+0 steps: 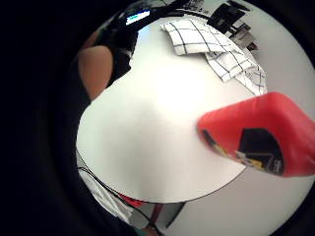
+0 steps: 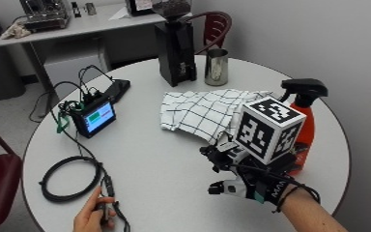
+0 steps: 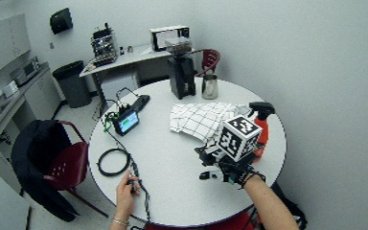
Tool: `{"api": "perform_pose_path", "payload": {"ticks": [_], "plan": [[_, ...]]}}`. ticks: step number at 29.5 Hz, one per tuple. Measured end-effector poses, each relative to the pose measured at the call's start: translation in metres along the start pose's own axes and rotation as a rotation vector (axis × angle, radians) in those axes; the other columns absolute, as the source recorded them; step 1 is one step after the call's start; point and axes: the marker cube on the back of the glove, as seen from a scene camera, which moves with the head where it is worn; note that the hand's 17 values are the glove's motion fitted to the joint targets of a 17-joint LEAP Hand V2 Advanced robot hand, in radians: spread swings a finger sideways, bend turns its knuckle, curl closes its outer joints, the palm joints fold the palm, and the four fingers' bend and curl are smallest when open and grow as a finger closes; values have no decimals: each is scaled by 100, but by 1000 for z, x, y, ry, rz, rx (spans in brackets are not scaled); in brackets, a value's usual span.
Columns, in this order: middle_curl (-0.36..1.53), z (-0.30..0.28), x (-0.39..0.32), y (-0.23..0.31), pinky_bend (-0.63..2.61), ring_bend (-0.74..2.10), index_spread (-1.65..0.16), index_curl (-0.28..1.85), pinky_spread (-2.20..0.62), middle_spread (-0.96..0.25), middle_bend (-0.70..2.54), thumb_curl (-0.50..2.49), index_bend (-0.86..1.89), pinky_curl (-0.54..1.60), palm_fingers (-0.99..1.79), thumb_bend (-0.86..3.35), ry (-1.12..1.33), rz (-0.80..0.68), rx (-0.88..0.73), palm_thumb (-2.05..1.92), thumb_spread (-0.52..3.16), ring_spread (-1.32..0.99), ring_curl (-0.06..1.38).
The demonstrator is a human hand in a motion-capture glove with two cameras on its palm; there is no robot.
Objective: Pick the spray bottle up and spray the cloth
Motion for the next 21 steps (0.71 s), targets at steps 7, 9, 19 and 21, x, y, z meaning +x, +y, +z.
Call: {"api": "perform_pose_path", "payload": {"ticks": [7, 9, 19, 21], "plan": [[16, -1, 0, 1, 49, 37, -30, 12, 14, -2, 29, 13, 12, 21, 58, 32, 4, 0, 1, 53, 75, 2, 18], [17, -1, 0, 2, 50, 37, -32, 13, 15, -3, 29, 14, 12, 23, 57, 31, 8, -1, 1, 54, 82, 2, 19], [24, -4, -3, 3, 49, 37, -37, 17, 17, -3, 28, 19, 12, 27, 56, 27, 14, -8, 5, 58, 105, 2, 23], [25, -4, -3, 3, 49, 37, -37, 17, 17, -3, 28, 19, 12, 27, 55, 26, 17, -7, 4, 58, 107, 2, 24]]}}
